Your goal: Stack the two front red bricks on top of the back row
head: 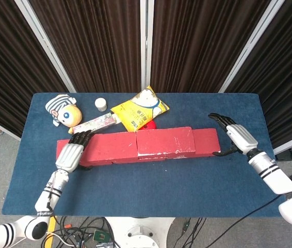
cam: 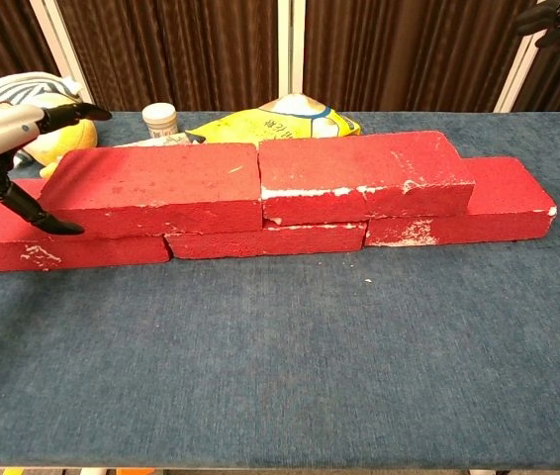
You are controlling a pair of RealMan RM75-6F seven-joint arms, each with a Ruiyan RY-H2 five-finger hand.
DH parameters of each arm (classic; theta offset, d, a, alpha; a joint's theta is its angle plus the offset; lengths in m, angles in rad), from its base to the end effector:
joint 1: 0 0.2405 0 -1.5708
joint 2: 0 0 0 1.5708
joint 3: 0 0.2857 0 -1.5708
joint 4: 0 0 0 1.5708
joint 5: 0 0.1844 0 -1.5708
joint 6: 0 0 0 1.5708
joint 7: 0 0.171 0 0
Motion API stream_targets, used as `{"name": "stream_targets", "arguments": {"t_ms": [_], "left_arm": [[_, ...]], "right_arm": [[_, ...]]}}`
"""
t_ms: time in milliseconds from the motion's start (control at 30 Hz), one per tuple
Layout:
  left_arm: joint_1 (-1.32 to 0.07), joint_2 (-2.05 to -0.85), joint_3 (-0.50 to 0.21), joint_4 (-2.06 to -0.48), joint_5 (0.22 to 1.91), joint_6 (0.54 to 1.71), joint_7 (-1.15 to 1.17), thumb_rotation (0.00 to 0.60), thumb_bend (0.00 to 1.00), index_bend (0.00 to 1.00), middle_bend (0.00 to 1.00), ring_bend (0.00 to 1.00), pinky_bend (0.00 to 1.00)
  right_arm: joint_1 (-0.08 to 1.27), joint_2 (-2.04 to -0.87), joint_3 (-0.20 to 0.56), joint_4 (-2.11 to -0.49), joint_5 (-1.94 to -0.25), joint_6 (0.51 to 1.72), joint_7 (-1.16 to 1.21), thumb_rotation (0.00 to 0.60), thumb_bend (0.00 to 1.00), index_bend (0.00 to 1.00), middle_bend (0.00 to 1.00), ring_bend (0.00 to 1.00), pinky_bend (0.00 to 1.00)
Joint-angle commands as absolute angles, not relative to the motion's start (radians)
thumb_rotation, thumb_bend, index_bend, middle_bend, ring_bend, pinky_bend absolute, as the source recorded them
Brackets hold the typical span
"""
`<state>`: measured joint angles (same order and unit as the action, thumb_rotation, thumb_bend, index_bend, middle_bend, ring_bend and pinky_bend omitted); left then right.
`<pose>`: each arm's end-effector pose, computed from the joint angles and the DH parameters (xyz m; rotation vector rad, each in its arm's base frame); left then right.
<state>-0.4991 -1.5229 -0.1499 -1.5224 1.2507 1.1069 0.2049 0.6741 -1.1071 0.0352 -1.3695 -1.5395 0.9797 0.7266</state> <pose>-0.2264 0.3308 0.0236 -1.6671 -1.0900 -1.0010 -0.2409 -0.3863 0.1555 1.7506 -1.3044 1.1442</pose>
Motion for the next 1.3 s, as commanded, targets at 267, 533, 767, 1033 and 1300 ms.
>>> {"name": "stream_targets", "arguments": {"t_ms": [267,533,767,1033,1300], "left_arm": [[-0.525,-1.588,-0.165,-1.476,1.241,1.133,0.267,0.6,0.0,0.0,0.0,0.0,0.0],[-0.532,-1.603,-0.162,-1.465,1.248,1.143,0.279,0.6,0.0,0.0,0.0,0.0,0.0],[-0.539,-1.61,-0.161,-1.459,1.25,1.142,0.285,0.6,0.0,0.0,0.0,0.0,0.0],[-0.544,-1.62,-0.163,-1.447,1.241,1.142,0.29,0.6,0.0,0.0,0.0,0.0,0.0],[-0.549,-1.627,-0.164,-1.44,1.243,1.141,0.287,0.6,0.0,0.0,0.0,0.0,0.0]], "right_arm": [[0.668,-1.108,0.039,-1.357,-1.541,0.979,0.742,0.6,0.0,0.0,0.0,0.0,0.0],[0.666,-1.117,0.037,-1.335,-1.55,0.974,0.766,0.6,0.0,0.0,0.0,0.0,0.0],[0.67,-1.12,0.033,-1.322,-1.561,0.965,0.785,0.6,0.0,0.0,0.0,0.0,0.0],[0.672,-1.119,0.029,-1.313,-1.57,0.962,0.799,0.6,0.0,0.0,0.0,0.0,0.0],[0.674,-1.124,0.026,-1.304,-1.571,0.957,0.808,0.6,0.0,0.0,0.0,0.0,0.0]]}}
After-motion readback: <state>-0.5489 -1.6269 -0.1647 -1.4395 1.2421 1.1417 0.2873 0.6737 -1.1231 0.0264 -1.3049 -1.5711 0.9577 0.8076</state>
